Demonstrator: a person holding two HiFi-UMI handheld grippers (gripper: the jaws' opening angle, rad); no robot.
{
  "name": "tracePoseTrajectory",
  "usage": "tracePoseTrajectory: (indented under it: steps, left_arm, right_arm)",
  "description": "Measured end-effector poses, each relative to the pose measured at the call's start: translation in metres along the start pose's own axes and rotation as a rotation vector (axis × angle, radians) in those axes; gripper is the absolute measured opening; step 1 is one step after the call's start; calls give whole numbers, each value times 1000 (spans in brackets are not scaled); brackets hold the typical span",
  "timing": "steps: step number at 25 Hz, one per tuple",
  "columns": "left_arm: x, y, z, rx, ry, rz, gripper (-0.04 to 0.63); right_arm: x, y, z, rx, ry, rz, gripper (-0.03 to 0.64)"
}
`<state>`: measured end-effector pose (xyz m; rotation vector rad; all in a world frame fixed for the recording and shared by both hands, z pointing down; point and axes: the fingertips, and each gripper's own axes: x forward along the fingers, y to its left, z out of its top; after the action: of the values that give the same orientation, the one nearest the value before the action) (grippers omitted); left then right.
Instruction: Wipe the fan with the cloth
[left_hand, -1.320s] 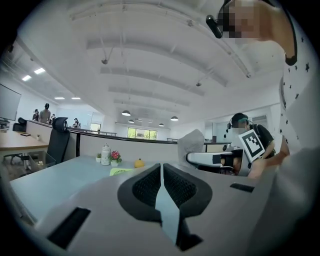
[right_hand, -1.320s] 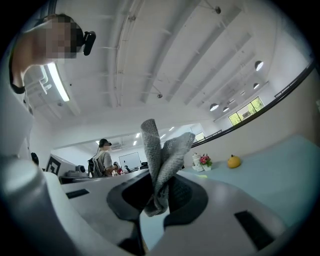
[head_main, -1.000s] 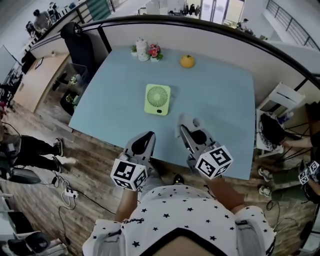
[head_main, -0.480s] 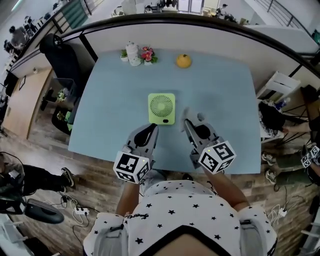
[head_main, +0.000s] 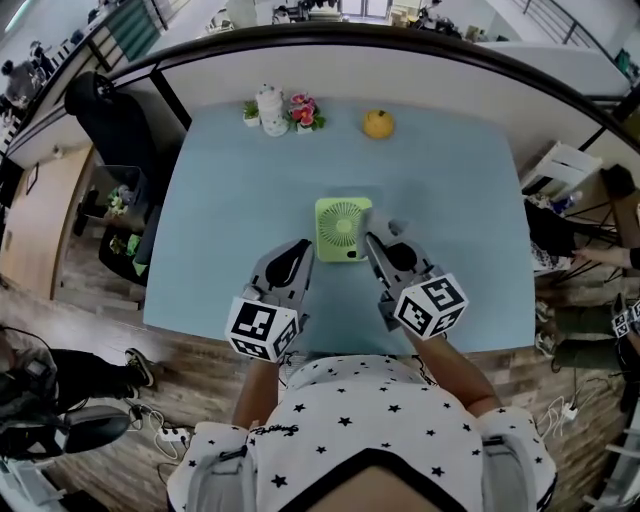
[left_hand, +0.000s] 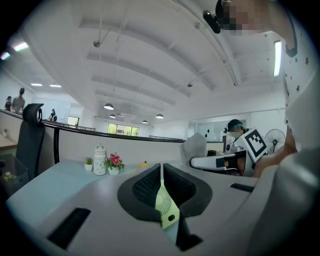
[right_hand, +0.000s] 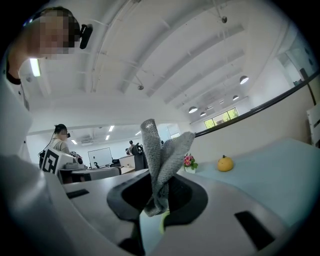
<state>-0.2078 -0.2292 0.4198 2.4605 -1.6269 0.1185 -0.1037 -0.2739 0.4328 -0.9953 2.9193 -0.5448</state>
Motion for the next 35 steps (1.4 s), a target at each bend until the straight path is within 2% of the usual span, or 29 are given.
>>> tracePoseTrajectory:
  steps: [17,27,35]
  left_arm:
    - [-14,74,-8,-19,15,-18,40]
    - [-18,100,-20,-57,19,-25,40]
    - [-16,112,-32,-84,31,-37,40]
  right_arm:
    - [87,4,-62,-31,147,-79,52]
    - [122,3,-103,-59,267,-104,55]
    - [133,-5,-119,-57,309,-142,55]
